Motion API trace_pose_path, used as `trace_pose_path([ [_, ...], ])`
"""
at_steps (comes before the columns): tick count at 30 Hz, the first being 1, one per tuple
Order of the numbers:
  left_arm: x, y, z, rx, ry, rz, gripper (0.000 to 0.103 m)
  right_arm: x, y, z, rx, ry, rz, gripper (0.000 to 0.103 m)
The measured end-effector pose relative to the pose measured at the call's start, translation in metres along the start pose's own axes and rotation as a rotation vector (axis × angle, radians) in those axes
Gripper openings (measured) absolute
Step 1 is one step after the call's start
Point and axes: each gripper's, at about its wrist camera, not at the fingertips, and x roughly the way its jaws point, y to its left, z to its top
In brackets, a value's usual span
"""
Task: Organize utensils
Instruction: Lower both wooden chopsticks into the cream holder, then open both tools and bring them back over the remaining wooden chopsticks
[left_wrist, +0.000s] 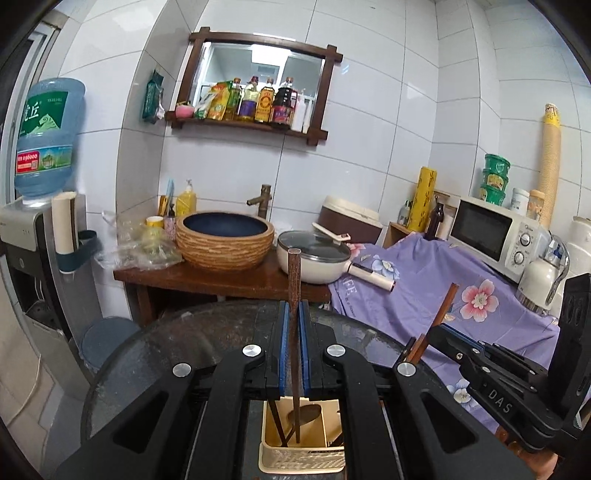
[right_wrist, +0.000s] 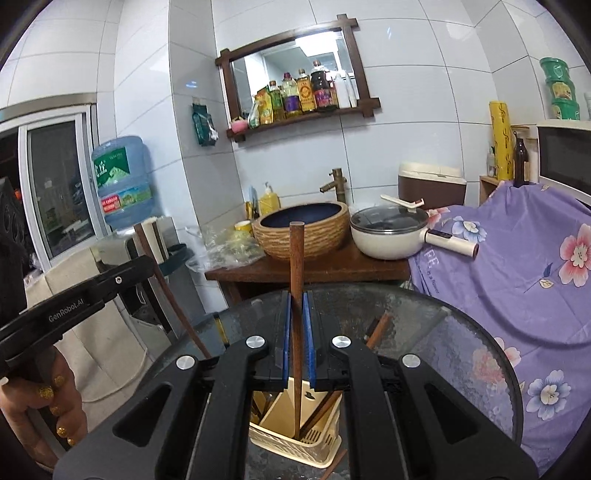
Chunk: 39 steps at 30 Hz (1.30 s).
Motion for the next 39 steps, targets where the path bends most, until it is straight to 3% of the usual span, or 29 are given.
trace_pose_path([
  [9, 0.027, 0.008, -0.044, -0.020, 0.105, -0.010, 0.005, 0.021, -0.008, -0.039, 0.012, 0.067, -0.007, 0.007],
  [18, 0.040, 0.013, -0.074, -0.002, 0.168, 0.012, 0.007, 0.029, -0.013, -0.054, 0.013, 0.085, -0.020, 0.007],
  [19, 0.040, 0.013, -0.076, 0.000, 0.172, 0.012, 0.014, 0.028, -0.014, -0.056, 0.011, 0.084, -0.019, 0.008],
  [20, 0.039, 0.013, -0.078, 0.002, 0.172, 0.013, 0.027, 0.028, -0.014, -0.057, 0.007, 0.084, -0.018, 0.010],
  [22, 0.034, 0.014, -0.084, 0.012, 0.159, 0.031, 0.046, 0.024, -0.013, -0.062, -0.011, 0.072, -0.029, 0.026],
  [23, 0.033, 0.014, -0.085, 0.017, 0.155, 0.036, 0.051, 0.021, -0.011, -0.064, -0.015, 0.064, -0.030, 0.044],
  [24, 0.030, 0.014, -0.090, 0.026, 0.152, 0.041, 0.052, 0.015, -0.011, -0.068, -0.016, 0.043, -0.029, 0.052],
  [31, 0.012, 0.023, -0.118, 0.029, 0.157, 0.068, 0.075, -0.006, -0.011, -0.096, -0.017, 0.059, -0.026, 0.055],
  [39, 0.006, 0.038, -0.159, -0.009, 0.236, 0.080, 0.082, -0.008, -0.013, -0.151, -0.033, 0.208, -0.037, 0.059],
])
